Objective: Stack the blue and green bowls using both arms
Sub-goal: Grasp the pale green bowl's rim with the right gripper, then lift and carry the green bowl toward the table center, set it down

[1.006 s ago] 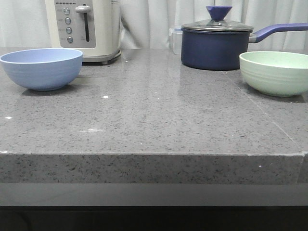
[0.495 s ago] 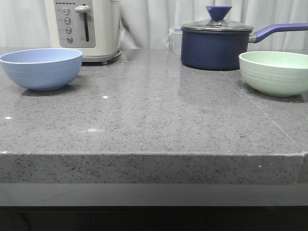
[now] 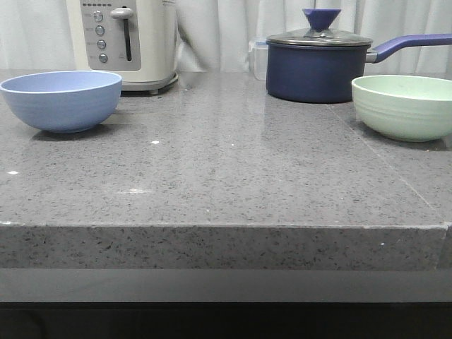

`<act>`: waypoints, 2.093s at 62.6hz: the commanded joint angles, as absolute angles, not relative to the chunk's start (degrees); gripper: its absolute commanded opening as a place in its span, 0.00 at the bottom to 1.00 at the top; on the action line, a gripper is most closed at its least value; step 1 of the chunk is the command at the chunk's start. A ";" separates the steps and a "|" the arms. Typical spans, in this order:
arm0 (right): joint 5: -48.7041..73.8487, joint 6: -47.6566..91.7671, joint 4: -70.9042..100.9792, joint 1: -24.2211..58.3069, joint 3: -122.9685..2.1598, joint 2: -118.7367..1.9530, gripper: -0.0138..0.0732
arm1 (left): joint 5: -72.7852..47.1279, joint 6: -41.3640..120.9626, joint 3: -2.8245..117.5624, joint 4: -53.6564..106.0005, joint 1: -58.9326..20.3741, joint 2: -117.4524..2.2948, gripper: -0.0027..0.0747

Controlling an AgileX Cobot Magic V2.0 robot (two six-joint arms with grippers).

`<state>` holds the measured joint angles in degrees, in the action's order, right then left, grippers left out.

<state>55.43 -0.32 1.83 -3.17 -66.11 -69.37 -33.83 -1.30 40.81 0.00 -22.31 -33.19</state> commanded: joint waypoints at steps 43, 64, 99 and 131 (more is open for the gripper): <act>57.34 16.42 28.18 -11.79 -82.77 -96.99 0.71 | -30.25 -1.13 42.93 0.00 -22.93 -33.59 0.65; 57.17 16.47 28.32 -11.79 -82.77 -97.04 0.31 | -30.25 -1.13 42.93 0.00 -22.93 -33.59 0.65; 59.52 13.23 25.71 2.03 -91.58 -96.84 0.10 | -30.25 -1.13 42.93 -0.34 -22.93 -33.59 0.65; 59.99 -0.60 13.18 20.26 -106.40 -108.63 0.10 | -30.25 -1.13 42.93 -0.34 -22.93 -33.59 0.65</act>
